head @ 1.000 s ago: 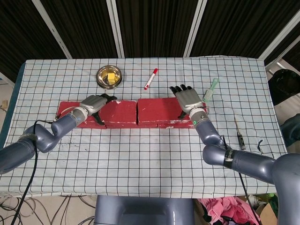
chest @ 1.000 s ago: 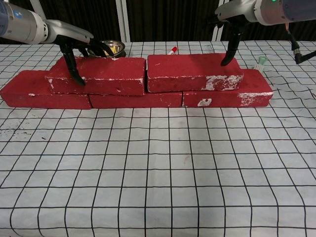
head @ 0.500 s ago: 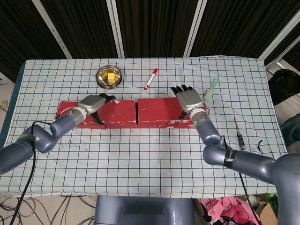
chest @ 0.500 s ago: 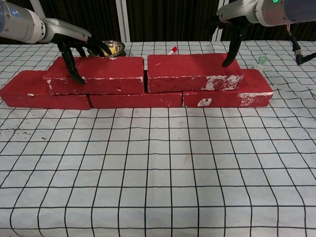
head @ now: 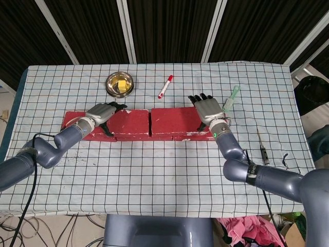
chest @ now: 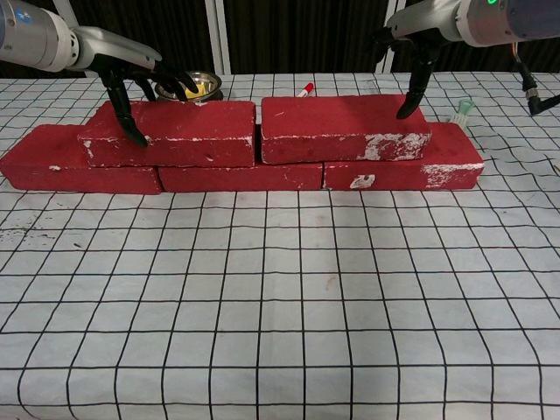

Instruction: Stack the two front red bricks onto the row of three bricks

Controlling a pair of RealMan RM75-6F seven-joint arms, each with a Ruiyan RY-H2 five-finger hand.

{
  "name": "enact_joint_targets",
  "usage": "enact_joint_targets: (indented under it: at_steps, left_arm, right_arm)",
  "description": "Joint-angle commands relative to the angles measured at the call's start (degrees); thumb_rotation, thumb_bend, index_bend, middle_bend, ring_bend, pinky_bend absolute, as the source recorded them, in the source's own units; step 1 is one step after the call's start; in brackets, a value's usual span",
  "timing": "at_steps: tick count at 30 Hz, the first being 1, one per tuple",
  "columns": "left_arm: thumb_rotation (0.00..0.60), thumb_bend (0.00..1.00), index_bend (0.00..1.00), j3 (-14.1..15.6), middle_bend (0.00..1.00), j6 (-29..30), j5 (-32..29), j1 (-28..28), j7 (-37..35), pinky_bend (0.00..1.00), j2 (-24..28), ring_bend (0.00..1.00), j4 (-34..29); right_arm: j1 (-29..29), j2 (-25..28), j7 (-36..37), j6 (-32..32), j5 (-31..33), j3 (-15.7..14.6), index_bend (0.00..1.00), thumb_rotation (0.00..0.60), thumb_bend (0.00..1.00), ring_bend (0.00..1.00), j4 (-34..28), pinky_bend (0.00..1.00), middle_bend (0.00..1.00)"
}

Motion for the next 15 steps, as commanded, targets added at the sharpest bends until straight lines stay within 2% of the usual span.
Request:
enact_joint_targets:
  at_steps: [1, 9, 12, 15]
  left_arm:
    - [0.600, 0.00, 0.03, -0.21, 0.10, -0.17, -0.27, 0.06, 0.56, 0.13, 0.50, 0.00, -0.62]
    - [0.600, 0.00, 0.02, -1.15, 0.09, 1.30, -2.44, 1.07, 3.51, 0.12, 5.54, 0.00, -5.70]
    - [0.600, 0.00, 0.03, -0.80, 0.09, 2.04, -3.96, 1.56, 6.87, 0.09, 9.37, 0.00, -9.60]
    - [0.600, 0.00, 0.08, 0.44, 0.09, 3.74, -6.63, 2.21, 12.76, 0.05, 13.54, 0.00, -13.61]
  right_arm:
    - [-0.03, 0.14, -0.09, 0.14, 0.12, 0.05, 0.01, 0.600, 0.00, 0.03, -0.16, 0.13, 0.07]
    - [-0.42, 0.88, -0.17, 1.13, 0.03, 0.23, 0.01, 0.600, 0.00, 0.03, -1.17, 0.13, 0.07]
    - [-0.78, 1.46, 0.12, 1.61, 0.00, 0.49, 0.01, 0.600, 0.00, 0.03, -1.93, 0.13, 0.07]
    - [-1.20, 2.27, 0.37, 2.09, -0.23, 0.69, 0.01, 0.600, 0.00, 0.03, -2.96, 0.13, 0.07]
